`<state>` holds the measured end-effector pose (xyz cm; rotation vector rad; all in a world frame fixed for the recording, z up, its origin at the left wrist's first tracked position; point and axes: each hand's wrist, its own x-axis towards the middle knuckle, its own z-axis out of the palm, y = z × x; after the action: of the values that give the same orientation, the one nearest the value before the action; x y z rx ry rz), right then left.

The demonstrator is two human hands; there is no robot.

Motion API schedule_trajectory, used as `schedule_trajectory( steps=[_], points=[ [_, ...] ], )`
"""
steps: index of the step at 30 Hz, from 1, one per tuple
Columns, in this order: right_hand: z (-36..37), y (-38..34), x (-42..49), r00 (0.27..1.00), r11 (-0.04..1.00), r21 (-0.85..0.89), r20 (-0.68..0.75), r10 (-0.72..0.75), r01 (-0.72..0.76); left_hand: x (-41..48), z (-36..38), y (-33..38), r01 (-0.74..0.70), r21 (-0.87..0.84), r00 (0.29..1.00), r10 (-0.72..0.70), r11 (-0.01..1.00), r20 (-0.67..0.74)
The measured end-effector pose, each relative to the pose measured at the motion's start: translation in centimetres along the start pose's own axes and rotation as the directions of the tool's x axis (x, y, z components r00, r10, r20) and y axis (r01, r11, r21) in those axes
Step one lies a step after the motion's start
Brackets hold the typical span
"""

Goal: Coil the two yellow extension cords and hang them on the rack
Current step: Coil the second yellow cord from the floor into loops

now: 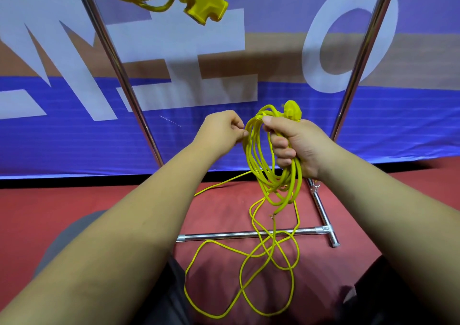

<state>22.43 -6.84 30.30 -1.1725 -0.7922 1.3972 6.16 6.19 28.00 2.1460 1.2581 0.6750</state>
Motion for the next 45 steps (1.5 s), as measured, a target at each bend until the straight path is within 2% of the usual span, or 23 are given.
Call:
schedule_trajectory(
  steps=[4, 5, 7, 8, 9, 10, 11, 12, 15, 18, 20, 24, 27, 30, 33, 34, 36, 38, 40, 42, 45],
  points=[
    [-0.3, -0.2, 0.3, 0.997, 0.998, 0.048, -0.068, -0.040, 0.043, -0.1, 1.2, -0.8, 0.127, -0.075, 0.992, -0.127, 0.989, 0.012],
    [-0.4, -0.3, 0.3, 0.995, 0.997, 0.056, -0.086, -0.052, 0.057, -0.1, 1.6, -1.0, 0.157, -0.030, 0.987, -0.157, 0.987, 0.026],
    [-0.5, -0.3, 0.4, 0.989, 0.994, 0.070, -0.128, -0.072, 0.082, -0.5, 2.6, -1.2, 0.184, 0.251, 0.958, -0.231, 0.950, 0.168],
    [-0.6, -0.2, 0.4, 0.986, 0.993, 0.079, -0.148, -0.078, 0.090, -1.1, 3.4, -1.5, 0.157, 0.415, 0.913, -0.292, 0.896, 0.285],
    [-0.7, -0.3, 0.4, 0.983, 0.991, 0.090, -0.162, -0.081, 0.096, -1.9, 4.3, -2.0, 0.129, 0.563, 0.829, -0.400, 0.816, 0.390],
    [-0.8, -0.3, 0.5, 0.982, 0.990, 0.098, -0.170, -0.082, 0.100, -2.6, 5.5, -2.6, 0.137, 0.609, 0.731, -0.495, 0.781, 0.470],
    [-1.0, -0.5, 0.5, 0.981, 0.989, 0.105, -0.175, -0.081, 0.101, -3.7, 6.7, -3.1, 0.107, 0.598, 0.653, -0.510, 0.795, 0.561],
    [-1.2, -0.6, 0.6, 0.981, 0.988, 0.116, -0.178, -0.079, 0.100, -4.7, 7.8, -3.4, 0.066, 0.535, 0.611, -0.458, 0.842, 0.646],
    [-1.6, -1.3, 0.7, 0.981, 0.978, 0.180, -0.182, -0.068, 0.101, -7.6, 10.3, -3.4, -0.146, 0.362, 0.573, -0.220, 0.921, 0.789],
    [-1.8, -1.7, 0.7, 0.980, 0.972, 0.207, -0.185, -0.073, 0.112, -9.0, 13.0, -4.3, -0.139, 0.217, 0.556, -0.106, 0.966, 0.825],
    [-1.9, -1.8, 0.6, 0.979, 0.976, 0.182, -0.183, -0.088, 0.122, -9.7, 14.0, -5.2, -0.147, 0.207, 0.546, -0.095, 0.967, 0.832],
    [-2.3, -2.2, 0.5, 0.983, 0.982, 0.150, -0.156, -0.094, 0.118, -9.1, 14.1, -6.9, -0.111, 0.208, 0.608, -0.100, 0.972, 0.788],
    [-2.8, -2.8, 0.5, 0.987, 0.987, 0.127, -0.134, -0.086, 0.103, -7.1, 12.1, -7.6, -0.092, 0.257, 0.721, -0.114, 0.962, 0.683],
    [-3.2, -3.0, 0.4, 0.982, 0.991, -0.025, -0.137, -0.131, 0.128, -4.8, 8.9, -7.6, -0.037, 0.301, 0.844, -0.131, 0.953, 0.520],
    [-3.1, -2.7, 0.3, 0.977, 0.963, -0.228, -0.118, -0.176, 0.145, -2.9, 5.3, -6.5, 0.035, 0.319, 0.909, -0.163, 0.947, 0.383],
    [-3.0, -2.5, 0.3, 0.977, 0.944, -0.298, -0.110, -0.184, 0.145, -2.3, 4.1, -6.0, 0.081, 0.291, 0.920, -0.184, 0.953, 0.347],
    [-2.6, -1.9, 0.2, 0.974, 0.897, -0.417, -0.093, -0.204, 0.148, -1.6, 2.1, -4.5, 0.244, 0.112, 0.915, -0.266, 0.963, 0.303],
    [-2.0, -1.1, 0.3, 0.969, 0.847, -0.506, -0.079, -0.233, 0.162, -1.3, 0.5, -2.8, 0.419, -0.116, 0.879, -0.370, 0.901, 0.302],
    [-1.4, -0.1, 0.7, 0.964, 0.802, -0.579, -0.092, -0.248, 0.151, -1.1, -0.6, -0.9, 0.546, -0.308, 0.831, -0.460, 0.779, 0.312],
    [-1.0, 1.1, 1.1, 0.963, 0.769, -0.627, -0.108, -0.247, 0.127, -0.9, -1.6, 0.7, 0.617, -0.516, 0.784, -0.520, 0.595, 0.339],
    [-0.5, 3.1, 1.5, 0.971, 0.740, -0.664, -0.089, -0.223, 0.109, -0.8, -2.8, 2.6, 0.639, -0.701, 0.746, -0.476, 0.317, 0.465]
  ],
)
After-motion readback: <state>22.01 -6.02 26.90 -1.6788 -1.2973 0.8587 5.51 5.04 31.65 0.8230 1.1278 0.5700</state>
